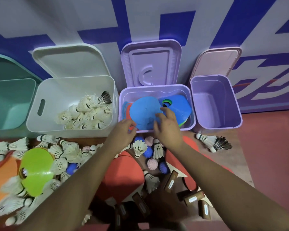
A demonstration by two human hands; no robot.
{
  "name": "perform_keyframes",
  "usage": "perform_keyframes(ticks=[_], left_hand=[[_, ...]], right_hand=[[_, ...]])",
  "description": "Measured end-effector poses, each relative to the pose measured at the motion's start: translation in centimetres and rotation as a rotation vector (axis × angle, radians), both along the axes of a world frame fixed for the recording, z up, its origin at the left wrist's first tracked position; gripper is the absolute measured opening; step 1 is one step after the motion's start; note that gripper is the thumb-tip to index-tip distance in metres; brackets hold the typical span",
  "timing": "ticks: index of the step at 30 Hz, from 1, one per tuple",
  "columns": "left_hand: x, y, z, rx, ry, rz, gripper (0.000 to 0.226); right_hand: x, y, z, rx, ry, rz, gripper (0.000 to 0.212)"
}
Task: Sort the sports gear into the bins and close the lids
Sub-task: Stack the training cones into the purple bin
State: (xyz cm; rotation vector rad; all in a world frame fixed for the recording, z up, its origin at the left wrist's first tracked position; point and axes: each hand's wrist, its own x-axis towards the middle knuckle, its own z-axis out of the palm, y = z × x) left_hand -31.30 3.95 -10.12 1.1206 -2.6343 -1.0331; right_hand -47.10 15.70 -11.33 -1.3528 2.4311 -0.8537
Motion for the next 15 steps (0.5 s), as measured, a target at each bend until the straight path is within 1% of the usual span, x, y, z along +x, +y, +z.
perform_keyframes(ticks=[1,3,6,9,12,15], left_hand=[[1.1,0.9,0.8,0.005,0.035,-0.01,0.016],[3.3,2.6,1.5,0.022,0.049,-0.006,0.014],[6.8,4.2,0.9,0.005,0.049,0.061,0.012],[10.3,5.7,-0.3,-0.039,-0.024,0.168,0.012],[13.0,6.6,-1.9,-0.136,-0.155,0.177,0.018],[15.3,6.7,-3.0,-0.275,-0.254,0.222,0.029]], right_hand=[[0.8,0.8,0.5,-0.026,-0.014,-0.009,0.028],[2.7,2.1,1.1,-0.048,-0.047,-0.004,0.026],[5.9,3.6,0.8,-0.017,-0.14,0.043,0.021],[9.6,4.8,-0.4,0.14,-0.273,0.092,0.027],[12.7,5.5,-1.6,0.332,-0.378,0.136,0.04],[15.0,5.3,-2.1,0.409,-0.416,0.174,0.046]])
